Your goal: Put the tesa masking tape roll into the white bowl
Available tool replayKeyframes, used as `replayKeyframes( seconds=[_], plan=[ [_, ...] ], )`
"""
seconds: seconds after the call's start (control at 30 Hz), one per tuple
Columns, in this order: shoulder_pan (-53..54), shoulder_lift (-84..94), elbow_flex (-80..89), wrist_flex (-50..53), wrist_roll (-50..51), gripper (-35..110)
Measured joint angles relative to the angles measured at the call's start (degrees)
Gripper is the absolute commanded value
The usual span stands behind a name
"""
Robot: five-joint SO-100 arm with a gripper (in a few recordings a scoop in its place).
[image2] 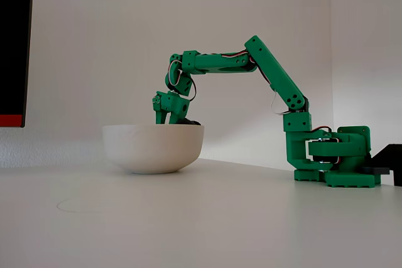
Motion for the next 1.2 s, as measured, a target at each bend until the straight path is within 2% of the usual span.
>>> replayKeyframes(
  seconds=[0.07, 0.2, 0.37, 0.43, 0.77, 0.97, 1.2],
  plan=[
    [0.0, -0.4, 0.0, -0.4, 0.0, 6],
    [0.0, -0.4, 0.0, -0.5, 0.5, 9],
    [0.0, -0.4, 0.0, -0.5, 0.5, 5],
    [0.0, -0.4, 0.0, -0.5, 0.5, -8],
    [-0.4, -0.4, -2.8, -3.1, 3.1, -8],
    [-3.4, -0.4, -17.8, 3.5, 5.4, -8],
    [-13.9, 7.9, -20.3, 11.9, 4.9, -8]
  ],
)
